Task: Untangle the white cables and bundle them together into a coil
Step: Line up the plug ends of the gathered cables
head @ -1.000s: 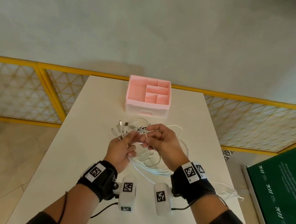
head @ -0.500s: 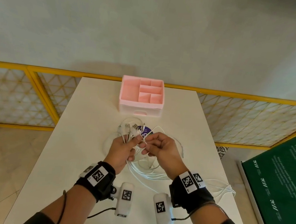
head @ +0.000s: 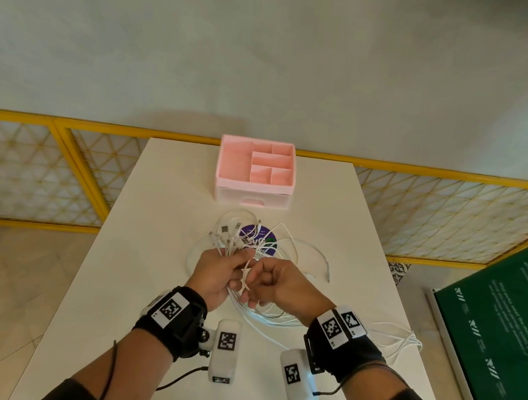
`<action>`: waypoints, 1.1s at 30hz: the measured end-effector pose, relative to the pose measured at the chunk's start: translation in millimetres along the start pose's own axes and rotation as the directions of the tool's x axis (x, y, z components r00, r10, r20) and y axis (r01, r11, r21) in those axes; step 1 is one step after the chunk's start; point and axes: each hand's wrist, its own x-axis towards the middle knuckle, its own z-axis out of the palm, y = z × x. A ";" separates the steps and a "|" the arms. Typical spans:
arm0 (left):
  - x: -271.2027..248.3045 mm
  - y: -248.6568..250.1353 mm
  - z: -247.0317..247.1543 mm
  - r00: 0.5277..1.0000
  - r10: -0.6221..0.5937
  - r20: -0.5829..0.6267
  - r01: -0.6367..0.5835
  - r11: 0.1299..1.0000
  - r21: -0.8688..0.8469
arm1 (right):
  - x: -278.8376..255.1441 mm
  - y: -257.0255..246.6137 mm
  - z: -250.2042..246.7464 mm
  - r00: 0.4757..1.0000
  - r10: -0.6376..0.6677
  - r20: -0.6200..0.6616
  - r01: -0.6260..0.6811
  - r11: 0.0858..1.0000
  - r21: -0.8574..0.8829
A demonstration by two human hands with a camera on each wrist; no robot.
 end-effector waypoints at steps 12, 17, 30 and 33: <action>-26.2 -3.3 9.6 0.937 0.005 0.350 -0.063 0.986 0.154 | 25.6 -4.9 -11.5 0.941 0.213 -0.263 -0.154 0.961 0.229; -29.5 -9.5 4.2 0.970 0.007 0.243 -0.029 0.996 0.087 | 33.1 -15.3 -18.1 0.916 0.137 -0.377 0.032 0.911 0.411; -3.7 19.2 21.9 0.993 0.093 -0.079 -0.108 0.972 -0.208 | 17.6 -24.8 2.4 0.945 -0.120 -0.303 0.125 0.992 0.000; 3.0 25.9 19.7 0.994 0.057 -0.089 -0.078 0.962 -0.260 | 7.4 -13.3 2.3 0.981 -0.161 -0.106 0.150 0.984 -0.100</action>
